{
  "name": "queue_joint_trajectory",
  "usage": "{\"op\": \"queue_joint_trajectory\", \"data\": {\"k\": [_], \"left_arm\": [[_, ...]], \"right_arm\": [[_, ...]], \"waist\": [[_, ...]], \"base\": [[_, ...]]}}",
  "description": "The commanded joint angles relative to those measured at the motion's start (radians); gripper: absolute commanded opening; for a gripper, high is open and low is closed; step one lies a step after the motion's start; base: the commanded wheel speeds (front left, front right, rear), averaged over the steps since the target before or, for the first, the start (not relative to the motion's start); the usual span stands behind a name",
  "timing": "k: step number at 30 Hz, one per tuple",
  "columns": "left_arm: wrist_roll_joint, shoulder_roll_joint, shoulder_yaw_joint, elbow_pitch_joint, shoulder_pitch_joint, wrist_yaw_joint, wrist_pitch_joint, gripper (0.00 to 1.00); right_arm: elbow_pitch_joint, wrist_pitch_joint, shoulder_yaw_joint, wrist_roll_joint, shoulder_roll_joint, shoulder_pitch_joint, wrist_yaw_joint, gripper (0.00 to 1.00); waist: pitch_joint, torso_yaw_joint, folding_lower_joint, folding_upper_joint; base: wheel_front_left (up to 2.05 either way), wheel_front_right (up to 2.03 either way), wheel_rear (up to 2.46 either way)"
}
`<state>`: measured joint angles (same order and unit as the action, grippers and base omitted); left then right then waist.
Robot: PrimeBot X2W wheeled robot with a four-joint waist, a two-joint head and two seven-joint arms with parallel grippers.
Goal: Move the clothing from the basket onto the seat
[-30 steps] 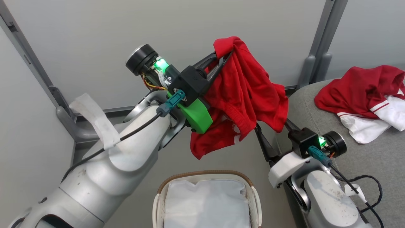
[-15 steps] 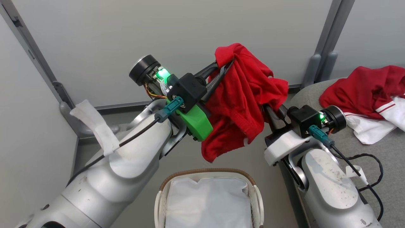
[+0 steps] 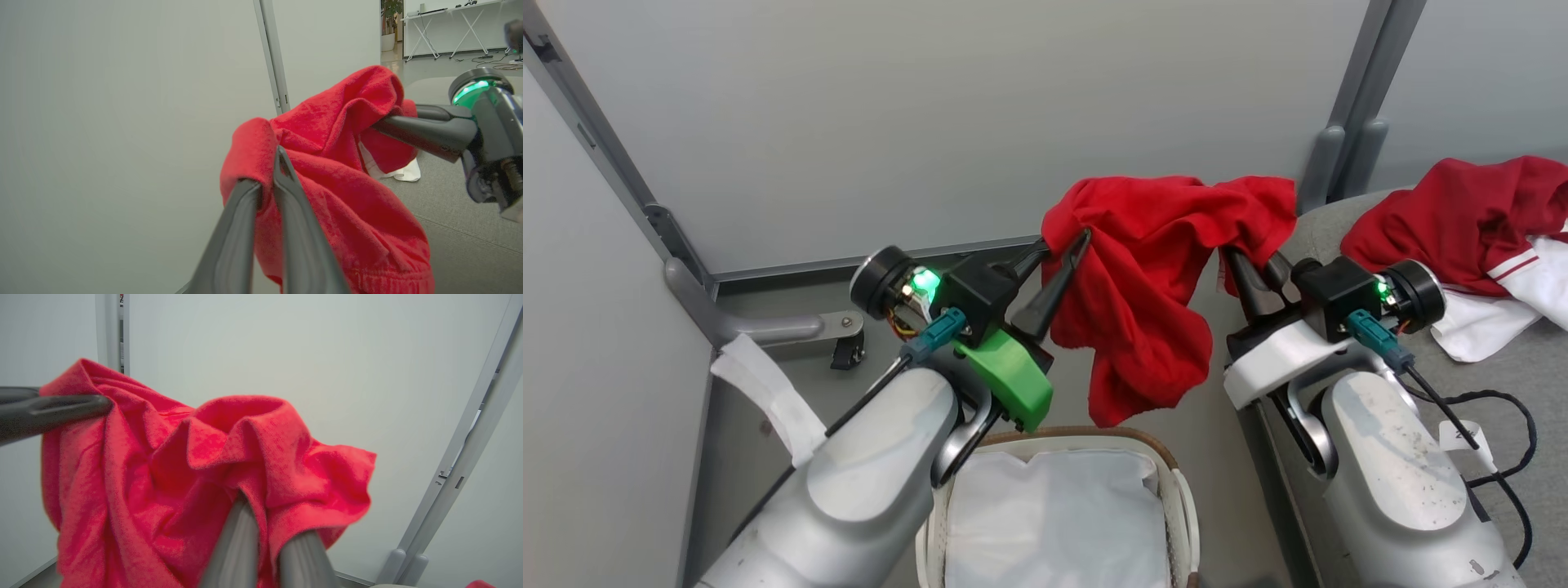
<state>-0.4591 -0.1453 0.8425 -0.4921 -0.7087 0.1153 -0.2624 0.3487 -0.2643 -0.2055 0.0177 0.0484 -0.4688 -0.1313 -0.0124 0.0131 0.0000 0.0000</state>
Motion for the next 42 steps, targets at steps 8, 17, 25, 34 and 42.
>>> {"op": "queue_joint_trajectory", "data": {"k": [8, 17, 25, 34, 42], "left_arm": [[0.003, 0.028, -0.064, -0.023, 0.154, -0.008, -0.003, 1.0], [0.029, 0.056, -0.138, -0.018, 0.298, 0.006, -0.004, 1.0], [0.066, 0.079, -0.184, 0.01, 0.359, 0.015, -0.004, 1.0], [0.08, 0.091, -0.198, 0.04, 0.375, 0.016, -0.003, 1.0], [0.07, 0.093, -0.162, 0.06, 0.35, 0.017, -0.003, 1.0]], "right_arm": [[-0.026, 0.0, 0.082, -0.032, 0.01, 0.012, 0.001, 0.0], [-0.048, 0.0, 0.147, -0.042, 0.02, 0.051, 0.001, 0.0], [-0.053, 0.0, 0.188, -0.047, 0.027, 0.061, 0.001, 0.0], [-0.06, 0.0, 0.185, -0.049, 0.036, 0.045, 0.001, 0.0], [-0.075, 0.0, 0.218, -0.049, 0.047, 0.04, 0.001, 0.0]], "waist": [[0.012, -0.005, 0.0, 0.0], [0.022, -0.016, 0.0, 0.0], [0.031, -0.046, 0.0, 0.0], [0.064, -0.165, 0.0, 0.0], [0.116, -0.281, 0.0, 0.0]], "base": [[0.0, 0.0, 0.0], [0.0, 0.0, 0.0], [0.0, 0.0, 0.0], [0.0, 0.0, 0.0], [0.0, 0.0, 0.0]]}}
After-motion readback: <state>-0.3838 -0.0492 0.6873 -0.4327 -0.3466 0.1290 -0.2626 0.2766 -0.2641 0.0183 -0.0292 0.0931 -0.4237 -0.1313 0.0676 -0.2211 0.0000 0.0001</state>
